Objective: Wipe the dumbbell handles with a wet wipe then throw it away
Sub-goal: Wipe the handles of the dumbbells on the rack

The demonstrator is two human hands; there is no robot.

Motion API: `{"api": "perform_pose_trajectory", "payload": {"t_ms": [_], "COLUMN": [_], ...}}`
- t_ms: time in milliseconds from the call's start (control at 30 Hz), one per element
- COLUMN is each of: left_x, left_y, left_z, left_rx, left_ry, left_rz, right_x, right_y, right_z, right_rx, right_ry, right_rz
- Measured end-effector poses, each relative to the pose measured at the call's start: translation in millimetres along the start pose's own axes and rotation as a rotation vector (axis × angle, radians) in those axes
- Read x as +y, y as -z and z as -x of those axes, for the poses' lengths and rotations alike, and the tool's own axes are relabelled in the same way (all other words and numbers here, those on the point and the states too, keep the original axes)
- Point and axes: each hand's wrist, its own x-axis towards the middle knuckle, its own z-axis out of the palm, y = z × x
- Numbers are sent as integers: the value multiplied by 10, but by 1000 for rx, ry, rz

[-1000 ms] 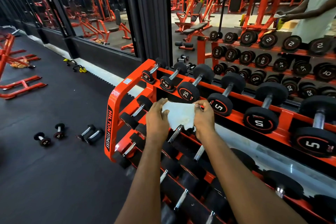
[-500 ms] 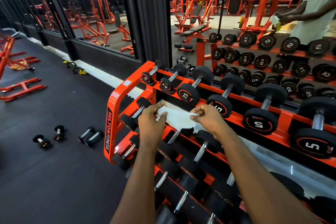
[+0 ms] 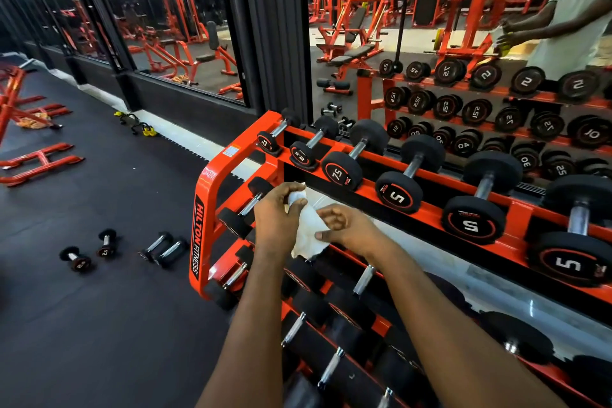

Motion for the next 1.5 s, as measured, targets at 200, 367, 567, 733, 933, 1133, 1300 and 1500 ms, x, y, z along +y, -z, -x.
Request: {"api": "perform_pose_trajectory", "payload": {"t_ms": [200, 367, 567, 733, 933, 1133, 1300, 1500], "left_x": [-74, -138, -65, 190, 192, 35, -72, -51], "left_y": [147, 196, 0, -239, -283, -111, -108, -12], "left_z": [-47, -52, -14, 155, 181, 165, 114, 53], "left_rx": [-82, -194, -47, 176, 228, -32, -124, -201], "left_ry": [80, 82, -5, 117, 5, -134, -138, 31], "left_rz": [-46, -132, -161, 41, 7, -32, -64, -28], "right_x": [-4, -113, -97, -171, -171, -109, -82, -19], "right_y": [72, 132, -19, -208, -126, 145, 149, 140], "right_z": [53, 36, -76, -57, -20, -118, -56, 15], "right_rx": [196, 309, 479, 686, 695, 558, 583, 471], "right_ry": [-20, 38, 21, 87, 115, 16, -21, 46], "right_rz": [94, -183, -398, -121, 48, -13, -105, -109]}}
